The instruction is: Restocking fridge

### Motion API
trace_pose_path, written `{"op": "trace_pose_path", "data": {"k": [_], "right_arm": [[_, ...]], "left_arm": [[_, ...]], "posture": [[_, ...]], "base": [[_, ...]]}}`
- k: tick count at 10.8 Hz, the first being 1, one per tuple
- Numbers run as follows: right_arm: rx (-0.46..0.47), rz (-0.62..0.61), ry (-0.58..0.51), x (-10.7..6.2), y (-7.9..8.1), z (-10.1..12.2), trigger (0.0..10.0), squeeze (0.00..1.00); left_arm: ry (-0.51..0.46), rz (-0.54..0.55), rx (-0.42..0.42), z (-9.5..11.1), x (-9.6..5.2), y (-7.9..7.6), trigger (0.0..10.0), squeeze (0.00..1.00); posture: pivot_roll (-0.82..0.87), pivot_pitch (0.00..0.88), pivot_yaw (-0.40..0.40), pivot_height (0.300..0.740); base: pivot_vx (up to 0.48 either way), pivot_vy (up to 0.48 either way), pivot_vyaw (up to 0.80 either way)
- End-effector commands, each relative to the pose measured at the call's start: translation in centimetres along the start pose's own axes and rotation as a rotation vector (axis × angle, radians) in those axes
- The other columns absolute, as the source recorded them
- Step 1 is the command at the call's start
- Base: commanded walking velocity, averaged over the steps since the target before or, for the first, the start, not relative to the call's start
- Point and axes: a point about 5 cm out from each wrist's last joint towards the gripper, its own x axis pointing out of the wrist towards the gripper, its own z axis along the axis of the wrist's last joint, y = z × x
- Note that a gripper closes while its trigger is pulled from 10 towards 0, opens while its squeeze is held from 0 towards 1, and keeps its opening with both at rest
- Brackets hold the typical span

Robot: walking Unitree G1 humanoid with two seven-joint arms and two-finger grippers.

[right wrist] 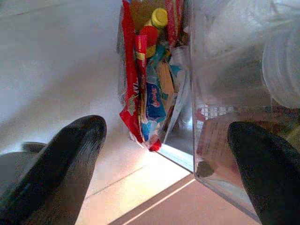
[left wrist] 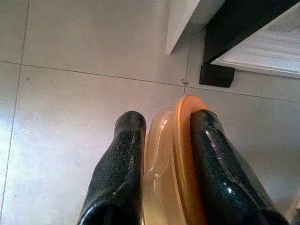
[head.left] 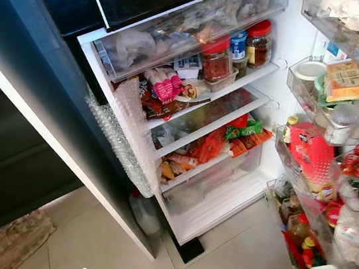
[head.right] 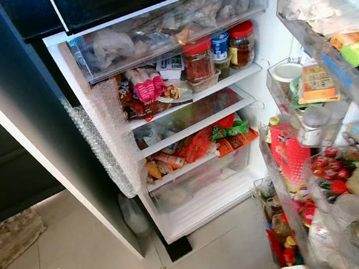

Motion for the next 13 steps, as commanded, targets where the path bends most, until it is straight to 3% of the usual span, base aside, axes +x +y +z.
{"op": "trace_pose_path", "data": {"k": [1,4,5,6,9,11,13], "right_arm": [[0.027,-0.126,-0.031,0.6,-4.0,0.9,10.0,0.00],[0.019,-0.176,-0.017,0.7,-6.9,0.4,10.0,0.00],[0.020,-0.175,-0.014,0.7,-7.0,0.4,10.0,0.00],[0.054,-0.135,-0.013,0.8,-6.3,0.5,10.0,0.00],[0.188,0.193,0.036,0.1,0.9,0.5,10.0,0.00],[0.194,0.292,0.047,-0.3,3.0,0.6,10.0,0.00],[0.203,0.302,0.056,-0.4,3.4,0.6,10.0,0.00]], "left_arm": [[-0.004,0.007,-0.006,0.3,0.0,0.4,10.0,0.00],[-0.005,0.006,-0.004,0.4,0.0,0.4,10.0,0.00],[-0.005,0.006,-0.001,0.4,0.0,0.4,10.0,0.00],[-0.005,0.005,0.004,0.5,0.0,0.5,10.0,0.00],[-0.011,0.007,0.004,0.5,0.0,0.4,10.0,0.00],[-0.013,0.004,0.004,0.5,0.0,0.4,10.0,0.00],[-0.015,0.000,0.014,0.5,0.0,0.3,10.0,0.00]], "posture": [[-0.06,0.000,0.079,0.740],[-0.06,0.000,0.083,0.740],[-0.06,0.000,0.083,0.740],[-0.06,0.000,0.085,0.740],[-0.05,0.000,0.081,0.740],[-0.04,0.000,0.077,0.740],[-0.04,0.000,0.073,0.740]], "base": [[0.000,0.000,0.00],[0.000,0.000,0.00],[0.000,0.000,0.00],[0.000,0.000,0.00],[0.000,0.000,0.00],[0.000,0.000,0.00],[0.000,-0.141,0.00]]}}
